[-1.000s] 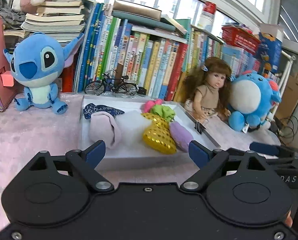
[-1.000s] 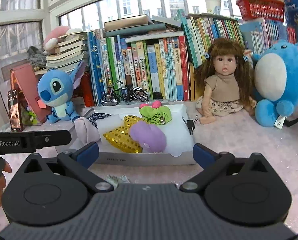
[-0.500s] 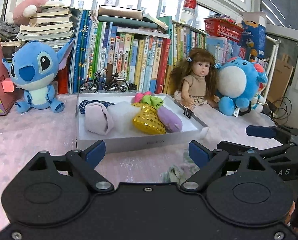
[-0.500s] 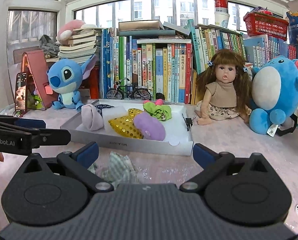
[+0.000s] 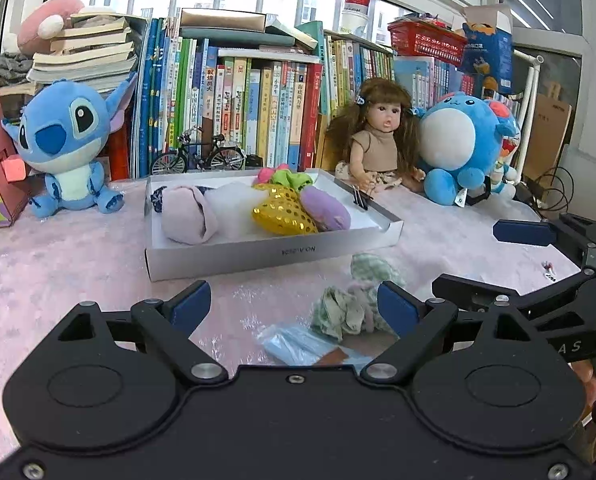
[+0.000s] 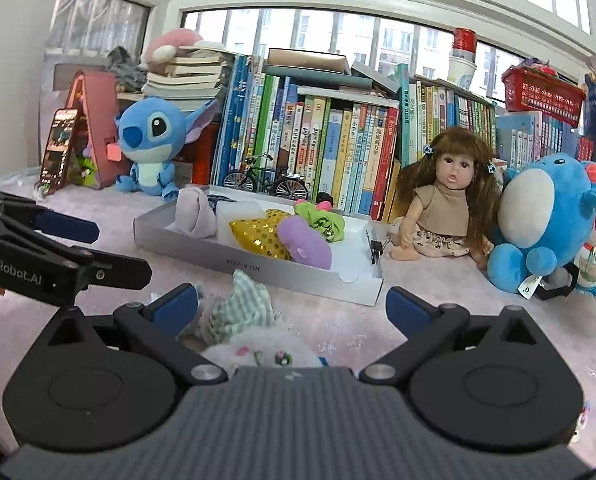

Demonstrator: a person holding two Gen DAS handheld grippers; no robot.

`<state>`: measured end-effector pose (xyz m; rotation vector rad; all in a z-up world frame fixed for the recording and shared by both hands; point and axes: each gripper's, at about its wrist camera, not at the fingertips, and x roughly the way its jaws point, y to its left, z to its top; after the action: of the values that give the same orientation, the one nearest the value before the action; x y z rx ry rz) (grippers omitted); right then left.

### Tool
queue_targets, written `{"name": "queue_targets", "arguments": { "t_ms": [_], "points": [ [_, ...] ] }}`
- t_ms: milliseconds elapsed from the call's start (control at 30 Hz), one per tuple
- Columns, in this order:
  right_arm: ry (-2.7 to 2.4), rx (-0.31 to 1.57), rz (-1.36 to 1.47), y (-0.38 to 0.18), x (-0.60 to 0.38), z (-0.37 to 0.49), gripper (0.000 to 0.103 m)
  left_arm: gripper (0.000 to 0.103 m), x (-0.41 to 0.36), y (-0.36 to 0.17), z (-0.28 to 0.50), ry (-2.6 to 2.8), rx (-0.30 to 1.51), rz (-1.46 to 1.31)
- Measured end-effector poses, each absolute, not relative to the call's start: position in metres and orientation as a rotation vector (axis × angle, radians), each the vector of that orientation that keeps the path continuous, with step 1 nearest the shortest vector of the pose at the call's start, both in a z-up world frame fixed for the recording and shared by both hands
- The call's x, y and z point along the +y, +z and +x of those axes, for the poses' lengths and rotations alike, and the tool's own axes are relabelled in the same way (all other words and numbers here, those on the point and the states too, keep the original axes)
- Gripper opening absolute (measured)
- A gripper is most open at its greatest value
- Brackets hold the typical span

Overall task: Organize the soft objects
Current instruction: 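Move the left tool to the blue wrapped packet while the right tool moves to the white fluffy plush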

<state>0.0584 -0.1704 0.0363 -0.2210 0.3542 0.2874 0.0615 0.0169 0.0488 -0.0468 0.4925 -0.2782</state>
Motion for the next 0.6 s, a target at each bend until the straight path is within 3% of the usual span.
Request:
{"name": "queue_targets", "arguments": {
  "t_ms": [600],
  "points": [
    [0.241,0.415,-0.217,0.016,-0.186,0.046,0.103,0.09,0.016,0.025,0.048,-0.299,0.55,-0.042]
  ]
}}
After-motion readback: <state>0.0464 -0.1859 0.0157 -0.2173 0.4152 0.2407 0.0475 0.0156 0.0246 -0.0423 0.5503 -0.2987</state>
